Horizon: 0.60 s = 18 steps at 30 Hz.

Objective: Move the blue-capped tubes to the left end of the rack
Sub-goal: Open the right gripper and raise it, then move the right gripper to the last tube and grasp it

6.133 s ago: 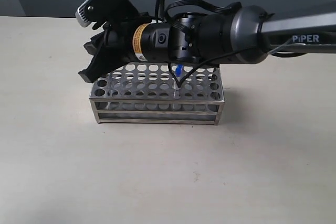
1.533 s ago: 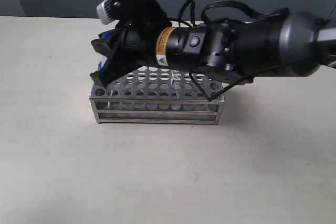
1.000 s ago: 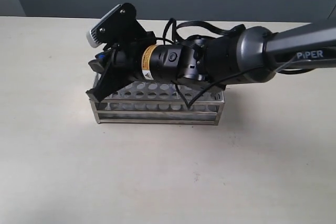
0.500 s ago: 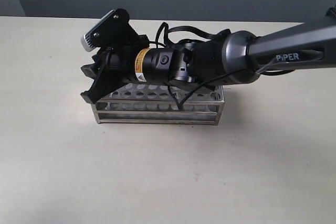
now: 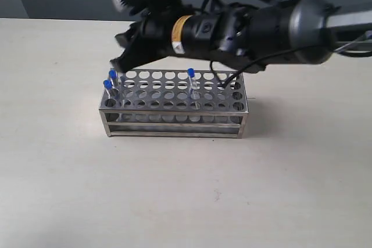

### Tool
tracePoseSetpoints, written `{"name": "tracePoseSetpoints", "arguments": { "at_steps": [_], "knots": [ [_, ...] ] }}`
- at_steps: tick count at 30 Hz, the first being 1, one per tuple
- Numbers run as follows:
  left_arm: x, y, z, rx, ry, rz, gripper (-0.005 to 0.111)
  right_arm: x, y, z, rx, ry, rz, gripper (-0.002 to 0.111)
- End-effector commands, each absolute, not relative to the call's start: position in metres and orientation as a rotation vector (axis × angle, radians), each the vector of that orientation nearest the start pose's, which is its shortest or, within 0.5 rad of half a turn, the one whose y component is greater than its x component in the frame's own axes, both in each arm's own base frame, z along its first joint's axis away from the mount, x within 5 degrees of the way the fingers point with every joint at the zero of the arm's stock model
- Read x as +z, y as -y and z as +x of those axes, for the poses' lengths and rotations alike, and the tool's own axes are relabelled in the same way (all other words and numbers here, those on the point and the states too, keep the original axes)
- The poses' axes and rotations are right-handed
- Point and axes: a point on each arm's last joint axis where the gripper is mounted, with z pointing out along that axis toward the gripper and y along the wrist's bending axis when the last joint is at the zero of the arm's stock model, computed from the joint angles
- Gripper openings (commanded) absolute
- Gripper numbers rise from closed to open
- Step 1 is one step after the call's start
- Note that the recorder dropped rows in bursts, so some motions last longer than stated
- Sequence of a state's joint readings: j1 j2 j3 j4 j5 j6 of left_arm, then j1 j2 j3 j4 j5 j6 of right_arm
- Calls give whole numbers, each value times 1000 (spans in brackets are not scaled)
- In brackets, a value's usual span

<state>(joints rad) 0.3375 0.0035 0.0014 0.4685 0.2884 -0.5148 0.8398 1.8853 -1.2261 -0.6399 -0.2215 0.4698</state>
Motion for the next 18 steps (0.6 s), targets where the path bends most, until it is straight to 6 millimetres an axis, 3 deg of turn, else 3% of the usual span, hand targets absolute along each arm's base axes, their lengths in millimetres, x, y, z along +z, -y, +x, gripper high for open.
{"name": "tracePoseSetpoints", "arguments": {
  "at_steps": [1,5,15,18],
  "knots": [
    [190,-29,47,312,-1696,-446,1,229,-282,304,517,-1800,-885,36],
    [190,-29,47,312,-1696,-446,1,213,-258,310,495,-1851,-852,36],
    [190,-29,47,312,-1696,-446,1,192,-249,301,468,-1931,-878,37],
    [190,-29,47,312,-1696,-446,1,189,-248,301,455,-1953,-876,43]
  ]
}}
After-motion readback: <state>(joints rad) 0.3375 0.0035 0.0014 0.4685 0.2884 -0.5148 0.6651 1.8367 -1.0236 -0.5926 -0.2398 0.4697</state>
